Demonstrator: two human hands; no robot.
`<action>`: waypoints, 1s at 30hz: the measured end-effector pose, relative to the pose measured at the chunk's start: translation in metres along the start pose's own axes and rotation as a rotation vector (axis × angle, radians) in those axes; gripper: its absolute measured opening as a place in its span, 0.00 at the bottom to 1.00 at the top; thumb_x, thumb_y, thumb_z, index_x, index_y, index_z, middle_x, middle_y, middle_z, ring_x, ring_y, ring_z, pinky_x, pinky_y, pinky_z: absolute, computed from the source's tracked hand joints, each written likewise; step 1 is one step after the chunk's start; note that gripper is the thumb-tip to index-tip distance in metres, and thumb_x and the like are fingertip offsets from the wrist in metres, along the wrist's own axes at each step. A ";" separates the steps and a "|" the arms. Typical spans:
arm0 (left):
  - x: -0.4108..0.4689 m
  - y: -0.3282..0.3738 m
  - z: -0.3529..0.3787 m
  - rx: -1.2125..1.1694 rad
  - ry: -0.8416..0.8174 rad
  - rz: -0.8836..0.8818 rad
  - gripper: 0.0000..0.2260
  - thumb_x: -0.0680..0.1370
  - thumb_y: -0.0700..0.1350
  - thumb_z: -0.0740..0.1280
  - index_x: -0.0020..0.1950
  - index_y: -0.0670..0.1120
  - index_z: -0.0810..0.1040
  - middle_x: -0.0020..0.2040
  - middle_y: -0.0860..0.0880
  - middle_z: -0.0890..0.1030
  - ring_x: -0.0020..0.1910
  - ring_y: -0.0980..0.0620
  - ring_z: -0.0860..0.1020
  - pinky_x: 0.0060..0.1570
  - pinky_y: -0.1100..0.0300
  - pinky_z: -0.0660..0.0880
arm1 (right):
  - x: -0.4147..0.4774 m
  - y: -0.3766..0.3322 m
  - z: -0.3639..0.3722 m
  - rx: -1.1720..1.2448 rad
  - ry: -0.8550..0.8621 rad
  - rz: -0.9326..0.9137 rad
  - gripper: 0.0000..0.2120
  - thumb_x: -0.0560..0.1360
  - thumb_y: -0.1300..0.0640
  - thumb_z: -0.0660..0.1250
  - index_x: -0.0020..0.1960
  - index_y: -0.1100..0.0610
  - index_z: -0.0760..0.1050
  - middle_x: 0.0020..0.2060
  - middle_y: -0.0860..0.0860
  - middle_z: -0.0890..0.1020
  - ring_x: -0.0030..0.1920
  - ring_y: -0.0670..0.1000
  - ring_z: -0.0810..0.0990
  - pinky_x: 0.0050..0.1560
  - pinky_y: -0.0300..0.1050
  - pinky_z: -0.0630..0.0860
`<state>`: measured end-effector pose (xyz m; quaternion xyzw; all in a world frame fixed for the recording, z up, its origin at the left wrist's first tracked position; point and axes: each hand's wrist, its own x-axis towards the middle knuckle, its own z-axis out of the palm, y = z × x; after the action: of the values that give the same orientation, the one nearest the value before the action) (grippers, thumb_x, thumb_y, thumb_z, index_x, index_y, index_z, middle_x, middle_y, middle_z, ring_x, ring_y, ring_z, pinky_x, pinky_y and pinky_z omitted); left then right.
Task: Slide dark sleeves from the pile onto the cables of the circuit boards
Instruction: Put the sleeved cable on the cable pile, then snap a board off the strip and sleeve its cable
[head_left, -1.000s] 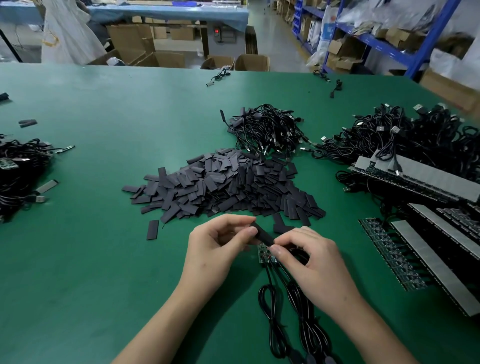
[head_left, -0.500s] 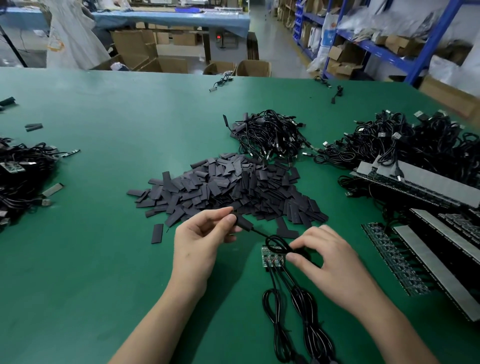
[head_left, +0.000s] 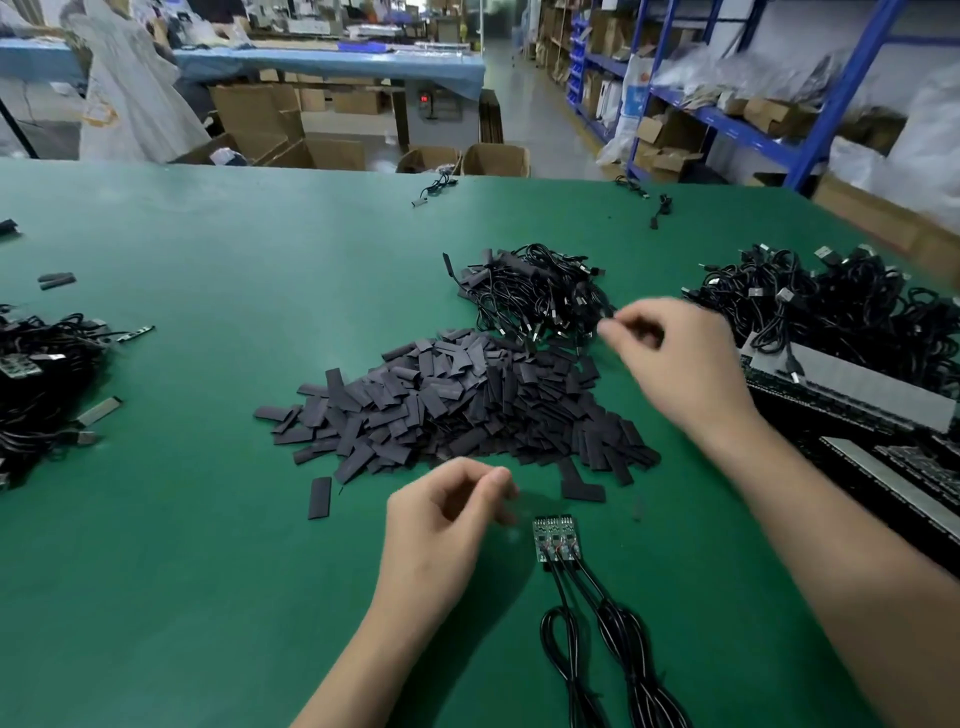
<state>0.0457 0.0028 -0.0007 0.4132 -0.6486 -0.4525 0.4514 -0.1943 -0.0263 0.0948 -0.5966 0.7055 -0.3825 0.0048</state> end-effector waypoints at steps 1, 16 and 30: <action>-0.002 -0.001 0.001 0.045 -0.022 0.025 0.10 0.82 0.50 0.69 0.41 0.52 0.83 0.32 0.52 0.82 0.31 0.54 0.78 0.34 0.58 0.73 | 0.025 -0.002 0.003 -0.040 0.006 0.012 0.10 0.80 0.49 0.70 0.52 0.54 0.85 0.39 0.44 0.82 0.38 0.44 0.79 0.40 0.41 0.74; 0.004 -0.005 0.001 0.409 -0.149 0.156 0.07 0.81 0.53 0.66 0.58 0.60 0.78 0.39 0.60 0.79 0.41 0.57 0.78 0.46 0.56 0.75 | -0.002 -0.004 0.045 -0.013 -0.239 0.001 0.05 0.81 0.51 0.69 0.52 0.51 0.82 0.48 0.47 0.81 0.50 0.48 0.79 0.53 0.46 0.75; -0.002 0.000 0.003 0.726 -0.317 0.204 0.22 0.72 0.69 0.69 0.61 0.60 0.81 0.55 0.64 0.73 0.59 0.60 0.70 0.60 0.59 0.67 | -0.124 0.018 0.036 -0.011 -0.502 0.002 0.09 0.77 0.41 0.70 0.56 0.40 0.79 0.46 0.37 0.74 0.52 0.30 0.70 0.45 0.27 0.65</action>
<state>0.0437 0.0056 -0.0019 0.4043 -0.8654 -0.2054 0.2131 -0.1572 0.0591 0.0043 -0.6722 0.6848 -0.2187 0.1771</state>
